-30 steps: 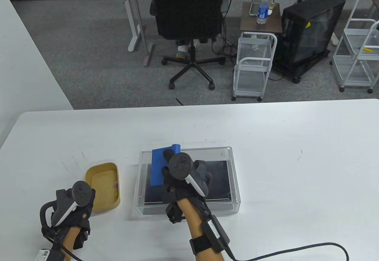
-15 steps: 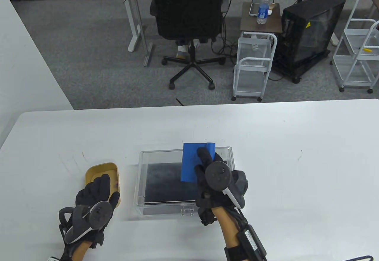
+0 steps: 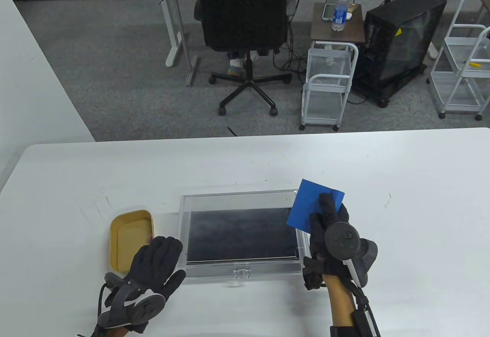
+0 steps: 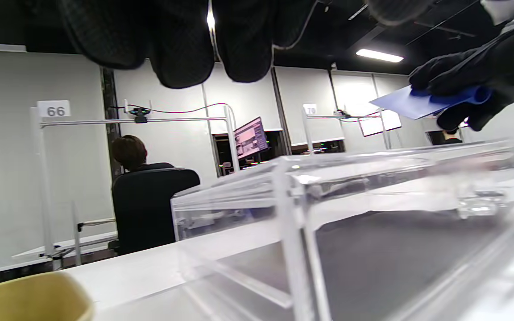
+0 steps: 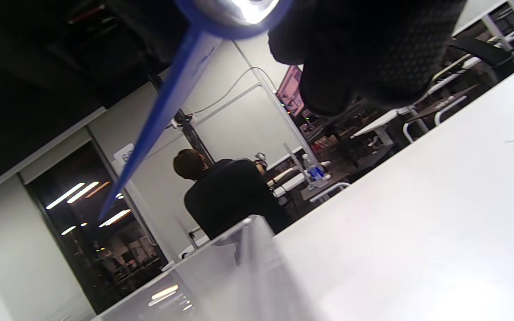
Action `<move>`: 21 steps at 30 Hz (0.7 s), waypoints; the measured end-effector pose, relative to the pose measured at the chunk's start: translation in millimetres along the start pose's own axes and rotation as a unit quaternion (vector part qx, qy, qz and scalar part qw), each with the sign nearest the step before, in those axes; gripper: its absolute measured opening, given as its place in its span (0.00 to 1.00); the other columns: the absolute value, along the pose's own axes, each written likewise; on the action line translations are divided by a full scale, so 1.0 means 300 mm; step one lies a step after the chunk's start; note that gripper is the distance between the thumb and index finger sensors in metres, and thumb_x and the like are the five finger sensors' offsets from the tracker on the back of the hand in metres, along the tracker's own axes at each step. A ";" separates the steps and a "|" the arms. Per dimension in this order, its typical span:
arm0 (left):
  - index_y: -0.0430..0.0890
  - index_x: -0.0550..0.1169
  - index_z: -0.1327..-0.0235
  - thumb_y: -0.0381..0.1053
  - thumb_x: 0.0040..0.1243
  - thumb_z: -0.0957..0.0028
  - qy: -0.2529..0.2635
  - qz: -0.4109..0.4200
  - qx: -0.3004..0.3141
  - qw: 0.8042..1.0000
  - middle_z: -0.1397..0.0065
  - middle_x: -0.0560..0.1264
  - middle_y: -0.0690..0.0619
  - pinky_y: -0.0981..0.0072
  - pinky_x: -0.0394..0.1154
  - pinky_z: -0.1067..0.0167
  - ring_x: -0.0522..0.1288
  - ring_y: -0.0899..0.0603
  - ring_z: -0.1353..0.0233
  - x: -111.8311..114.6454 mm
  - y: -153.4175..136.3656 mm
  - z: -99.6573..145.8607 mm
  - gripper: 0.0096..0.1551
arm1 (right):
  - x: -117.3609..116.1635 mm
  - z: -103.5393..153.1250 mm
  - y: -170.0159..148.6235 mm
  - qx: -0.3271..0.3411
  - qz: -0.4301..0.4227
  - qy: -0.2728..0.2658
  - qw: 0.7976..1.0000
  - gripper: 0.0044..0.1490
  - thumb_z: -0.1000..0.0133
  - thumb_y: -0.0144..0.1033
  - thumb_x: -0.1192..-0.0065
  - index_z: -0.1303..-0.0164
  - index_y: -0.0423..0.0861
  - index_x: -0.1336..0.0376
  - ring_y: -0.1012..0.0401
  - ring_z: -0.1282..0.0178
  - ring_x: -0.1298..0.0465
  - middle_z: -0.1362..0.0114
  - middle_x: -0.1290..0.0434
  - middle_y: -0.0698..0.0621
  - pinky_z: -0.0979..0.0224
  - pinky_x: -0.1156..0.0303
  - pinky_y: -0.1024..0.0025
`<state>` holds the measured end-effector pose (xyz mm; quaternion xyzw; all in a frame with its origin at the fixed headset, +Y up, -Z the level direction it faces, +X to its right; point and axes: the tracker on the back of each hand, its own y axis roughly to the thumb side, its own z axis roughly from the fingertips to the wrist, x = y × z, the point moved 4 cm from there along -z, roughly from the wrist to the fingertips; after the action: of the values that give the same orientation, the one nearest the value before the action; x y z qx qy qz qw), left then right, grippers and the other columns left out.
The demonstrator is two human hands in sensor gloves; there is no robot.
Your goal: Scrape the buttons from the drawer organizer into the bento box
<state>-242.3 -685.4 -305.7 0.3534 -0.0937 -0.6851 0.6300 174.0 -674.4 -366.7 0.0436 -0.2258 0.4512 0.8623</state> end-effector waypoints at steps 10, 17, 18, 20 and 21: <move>0.44 0.58 0.17 0.64 0.41 0.38 0.004 0.016 0.056 0.998 0.18 0.67 0.44 0.35 0.69 0.30 0.71 0.31 0.21 -0.007 0.069 0.006 0.41 | -0.012 -0.014 -0.223 -0.105 0.016 0.028 0.994 0.36 0.38 0.50 0.47 0.22 0.60 0.56 0.37 0.23 0.34 0.19 0.41 0.37 0.31 0.31 0.36; 0.45 0.59 0.17 0.64 0.41 0.38 0.008 0.020 0.067 0.998 0.18 0.67 0.44 0.35 0.70 0.30 0.72 0.32 0.21 -0.008 0.079 0.008 0.40 | -0.100 -0.011 -0.288 -0.134 0.113 0.110 0.978 0.39 0.38 0.53 0.49 0.21 0.57 0.58 0.35 0.21 0.40 0.19 0.41 0.35 0.30 0.36 0.30; 0.45 0.59 0.17 0.64 0.41 0.38 0.008 0.021 0.068 0.997 0.18 0.67 0.44 0.35 0.70 0.30 0.72 0.32 0.21 -0.007 0.080 0.008 0.40 | -0.112 -0.009 -0.291 -0.136 0.123 0.121 0.976 0.39 0.38 0.53 0.49 0.21 0.56 0.58 0.34 0.21 0.40 0.19 0.41 0.35 0.30 0.37 0.29; 0.45 0.59 0.17 0.64 0.41 0.38 0.006 0.023 0.070 0.997 0.18 0.68 0.44 0.35 0.70 0.30 0.72 0.32 0.21 -0.006 0.083 0.007 0.40 | -0.143 -0.008 -0.302 -0.139 0.147 0.149 0.968 0.39 0.38 0.53 0.49 0.21 0.56 0.59 0.33 0.21 0.42 0.18 0.42 0.34 0.29 0.39 0.28; 0.45 0.59 0.17 0.64 0.41 0.38 0.005 0.024 0.070 0.997 0.18 0.68 0.44 0.35 0.70 0.30 0.72 0.32 0.21 -0.004 0.084 0.007 0.40 | -0.155 -0.008 -0.307 -0.141 0.155 0.160 0.964 0.39 0.38 0.52 0.49 0.21 0.56 0.59 0.33 0.20 0.43 0.18 0.43 0.34 0.29 0.40 0.27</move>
<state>-223.5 -689.7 -289.1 0.3976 -0.1472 -0.6600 0.6202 225.4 -763.2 -376.9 -0.1872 -0.1502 0.5442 0.8039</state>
